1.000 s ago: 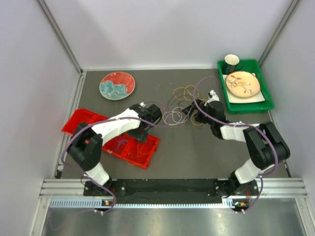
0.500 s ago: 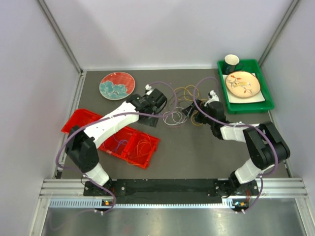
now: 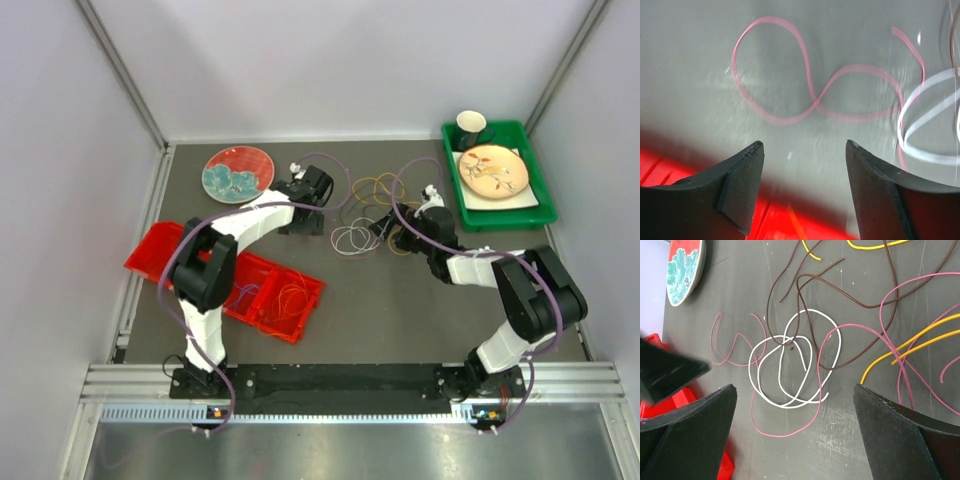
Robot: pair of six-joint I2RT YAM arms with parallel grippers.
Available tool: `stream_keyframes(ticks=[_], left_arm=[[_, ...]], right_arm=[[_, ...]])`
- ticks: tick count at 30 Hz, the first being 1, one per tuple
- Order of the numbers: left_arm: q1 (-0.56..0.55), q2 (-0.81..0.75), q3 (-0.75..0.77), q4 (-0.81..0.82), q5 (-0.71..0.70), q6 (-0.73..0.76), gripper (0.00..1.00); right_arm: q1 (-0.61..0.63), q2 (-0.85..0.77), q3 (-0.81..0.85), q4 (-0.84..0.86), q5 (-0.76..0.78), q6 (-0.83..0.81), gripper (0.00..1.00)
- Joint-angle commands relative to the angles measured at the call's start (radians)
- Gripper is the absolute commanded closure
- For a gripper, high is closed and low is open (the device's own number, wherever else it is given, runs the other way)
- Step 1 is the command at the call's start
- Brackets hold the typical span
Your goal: Untangle the cables
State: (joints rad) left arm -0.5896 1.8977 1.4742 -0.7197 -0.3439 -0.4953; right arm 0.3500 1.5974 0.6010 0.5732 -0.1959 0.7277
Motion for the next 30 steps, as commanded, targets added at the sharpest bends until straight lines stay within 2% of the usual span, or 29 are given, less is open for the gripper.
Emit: stream_keyframes(ticks=[1,7,9,13,18,25,30], left_arm=[[0.036,0.084,0.070,0.114,0.039,-0.019,0.31],[0.057,0.179,0.120,0.124,0.071,-0.022,0.37],[0.057,0.196,0.120,0.138,0.068,-0.028,0.42],[0.057,0.205,0.103,0.170,0.075,-0.031,0.63],[0.057,0.230,0.101,0.170,0.075,-0.037,1.00],[0.059,0.157,0.132,0.128,0.106,-0.016,1.00],[0.068,0.032,0.274,0.000,0.105,0.004,1.00]], right_arm=[[-0.009,0.006,0.003,0.056,-0.007,0.006,0.01],[-0.011,0.015,0.008,0.062,-0.008,0.007,0.01],[-0.009,0.016,0.009,0.063,-0.010,0.010,0.01],[-0.011,0.018,0.008,0.065,-0.010,0.010,0.01],[-0.012,0.018,0.008,0.063,-0.011,0.012,0.01],[-0.011,0.024,0.011,0.065,-0.010,0.012,0.01],[-0.025,0.015,-0.001,0.074,-0.011,0.018,0.01]])
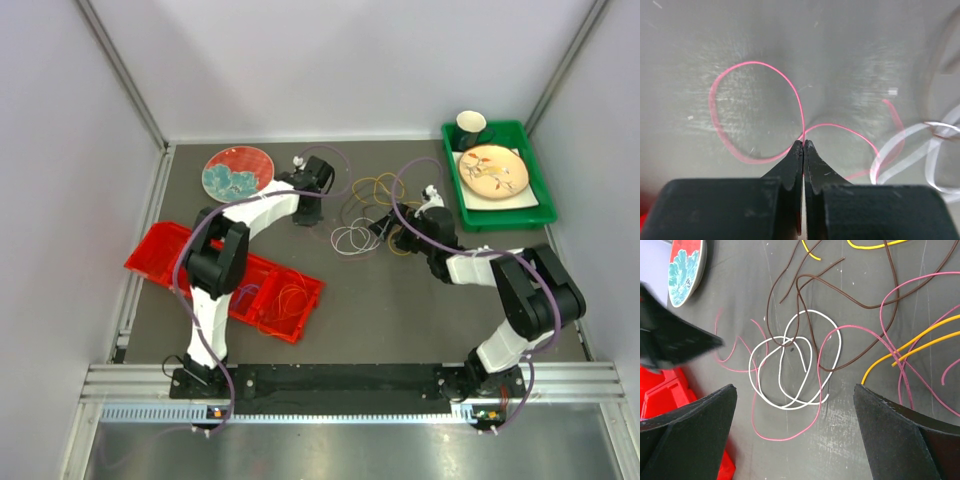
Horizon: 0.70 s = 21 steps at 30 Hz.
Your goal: Untangle the cables
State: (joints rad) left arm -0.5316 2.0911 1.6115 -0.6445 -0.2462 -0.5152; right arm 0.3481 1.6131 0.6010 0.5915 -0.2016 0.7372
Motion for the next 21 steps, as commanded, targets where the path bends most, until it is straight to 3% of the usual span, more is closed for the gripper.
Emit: stream_keyframes(ticks=[1,10,14,21], left_arm=[[0.013,-0.180,0.178,-0.087,0.007,0.024,1.00],[0.047,-0.365,0.470,-0.250,-0.050,0.061,1.00],[0.064,-0.439,0.606,-0.299,-0.144,0.095,1.00],[0.065,-0.607,0.617,-0.281,-0.358,0.175,1.00]], right_arm=[[-0.029,-0.004,-0.009,0.071,-0.005,0.014,0.01],[-0.093,-0.019,-0.092,0.191,-0.047,0.082,0.01],[-0.093,-0.019,-0.089,0.189,-0.051,0.080,0.01],[-0.093,-0.016,-0.090,0.195,-0.055,0.082,0.01]])
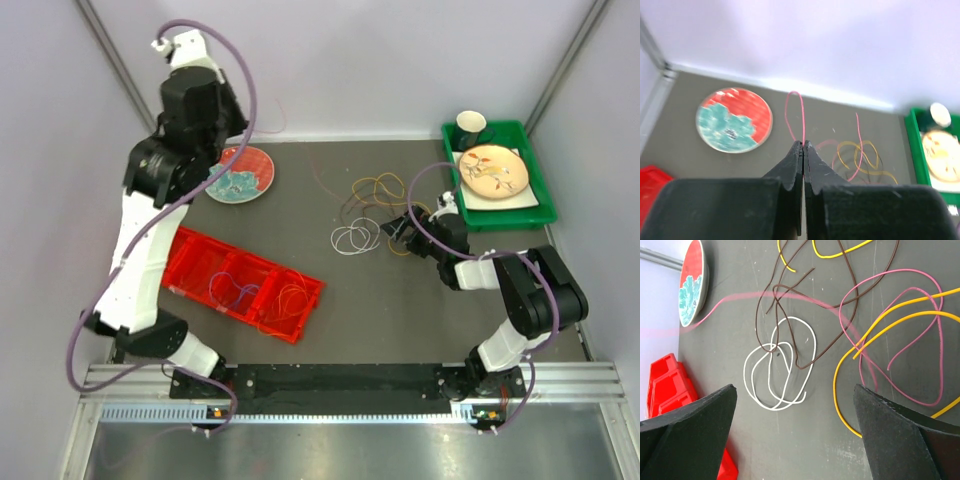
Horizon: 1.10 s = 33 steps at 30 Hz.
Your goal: Untangle the cables
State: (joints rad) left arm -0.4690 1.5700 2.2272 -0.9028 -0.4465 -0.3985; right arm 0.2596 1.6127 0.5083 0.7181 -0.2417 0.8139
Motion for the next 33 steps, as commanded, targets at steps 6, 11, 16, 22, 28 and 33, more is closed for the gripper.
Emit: stream_keyframes(ticks=[6,11,16,22,28,33], left_arm=[[0.003,-0.238,-0.278,0.022,-0.105,0.035,1.00],[-0.002,-0.257,-0.481,0.102,0.176,0.032,1.00],[-0.011,-0.131,-0.569,0.081,0.256,0.003,0.56],[-0.065,-0.068,-0.638,0.157,0.298,0.003,0.23],[-0.155,0.080,-0.633,0.220,0.330,0.006,0.27],[-0.233,0.243,-0.554,0.283,0.357,-0.029,0.28]], right_arm=[[-0.005,-0.022,-0.007,0.095,-0.028,0.007,0.01],[-0.005,-0.065,-0.053,0.148,-0.024,0.001,0.01],[-0.006,-0.122,-0.091,0.158,0.018,-0.004,0.01],[-0.017,-0.177,-0.131,0.139,0.091,-0.010,0.01],[-0.028,-0.211,-0.148,0.115,0.143,-0.005,0.01],[-0.066,-0.243,-0.181,0.130,0.173,0.024,0.01]])
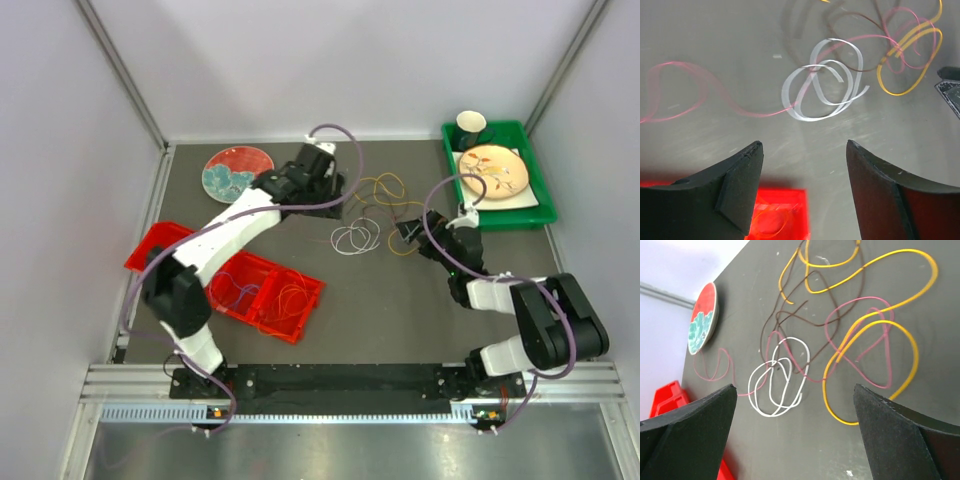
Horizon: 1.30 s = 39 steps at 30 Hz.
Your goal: Untangle the cables
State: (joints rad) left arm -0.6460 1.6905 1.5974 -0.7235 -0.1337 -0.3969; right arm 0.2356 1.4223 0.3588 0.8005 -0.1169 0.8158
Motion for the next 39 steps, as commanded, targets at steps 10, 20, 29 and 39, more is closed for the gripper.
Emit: stream_keyframes(ticks=[10,20,29,39], left_arm=[[-0.130,0.388,0.283,0.182,0.063,-0.194,0.16],[-0.164,0.560,0.456,0.179,0.019,-0.246,0.21],[-0.170,0.663,0.548,0.171,0.011,-0.247,0.41],[-0.165,0.692,0.650,0.104,-0.004,-0.209,1.00]], right_arm=[[-0.146,-0.076,-0.119,0.097,0.072,0.111,0.01],[-0.231,0.039,-0.158,0.293,-0.059,0.190,0.01],[-0.231,0.076,-0.158,0.336,-0.084,0.203,0.01],[-0.231,0.099,-0.139,0.335,-0.110,0.203,0.01]])
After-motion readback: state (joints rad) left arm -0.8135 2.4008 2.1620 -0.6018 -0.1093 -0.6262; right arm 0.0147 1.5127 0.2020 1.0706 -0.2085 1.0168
